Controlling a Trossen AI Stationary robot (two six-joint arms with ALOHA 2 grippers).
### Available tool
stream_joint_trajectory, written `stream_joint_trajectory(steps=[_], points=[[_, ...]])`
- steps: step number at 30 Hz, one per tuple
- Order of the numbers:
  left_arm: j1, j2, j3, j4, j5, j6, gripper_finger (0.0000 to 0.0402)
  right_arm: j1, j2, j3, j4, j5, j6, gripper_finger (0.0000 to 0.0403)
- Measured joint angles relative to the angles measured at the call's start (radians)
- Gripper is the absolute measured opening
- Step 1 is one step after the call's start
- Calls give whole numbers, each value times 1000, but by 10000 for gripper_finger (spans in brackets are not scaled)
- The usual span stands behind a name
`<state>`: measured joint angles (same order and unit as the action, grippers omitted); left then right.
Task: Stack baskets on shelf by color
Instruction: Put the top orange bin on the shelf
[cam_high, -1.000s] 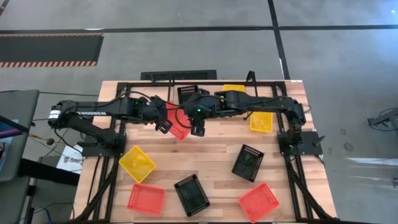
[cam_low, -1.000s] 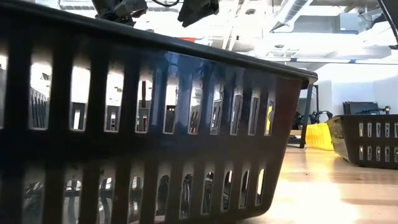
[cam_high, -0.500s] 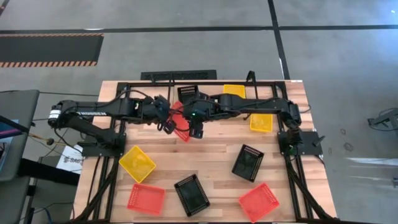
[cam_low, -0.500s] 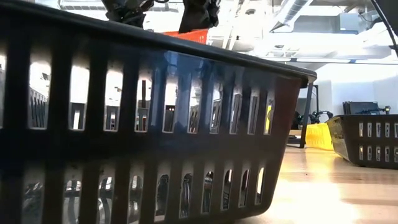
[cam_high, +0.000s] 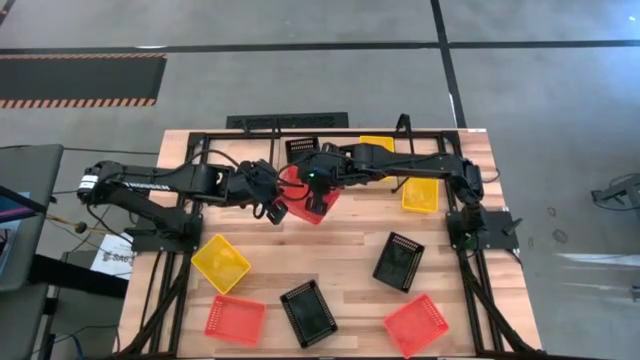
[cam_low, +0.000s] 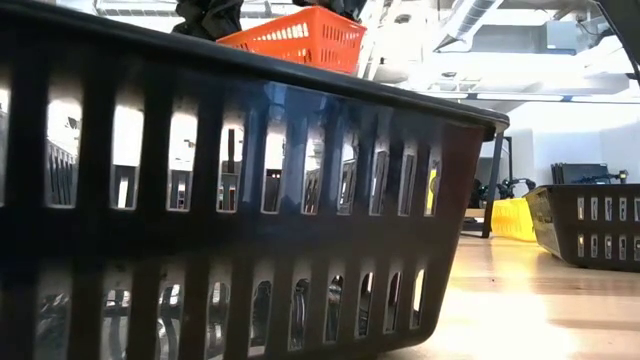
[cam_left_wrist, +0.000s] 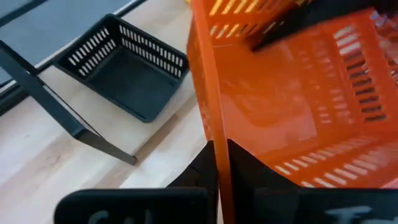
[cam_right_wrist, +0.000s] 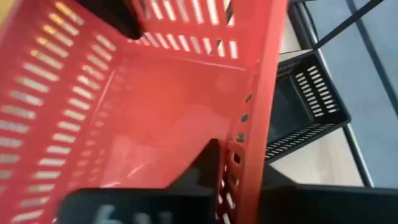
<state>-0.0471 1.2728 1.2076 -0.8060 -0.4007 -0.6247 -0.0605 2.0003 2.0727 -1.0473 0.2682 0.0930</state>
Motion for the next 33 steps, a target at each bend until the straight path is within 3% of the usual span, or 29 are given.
stream_joint_trajectory(steps=[11, 19, 26, 33], points=[[7, 0, 0, 3, 7, 74, 10, 6, 0, 0, -5, 8, -7, 3], [22, -1, 17, 43, 36, 116, 119, 12, -2, -1, -24, 7, -51, 1], [53, -2, 184, 66, 78, 185, 198, 13, -4, -2, -37, 14, -73, 1], [19, -17, 383, -77, -33, 232, 203, -28, -29, -3, -117, 170, 2, 1]])
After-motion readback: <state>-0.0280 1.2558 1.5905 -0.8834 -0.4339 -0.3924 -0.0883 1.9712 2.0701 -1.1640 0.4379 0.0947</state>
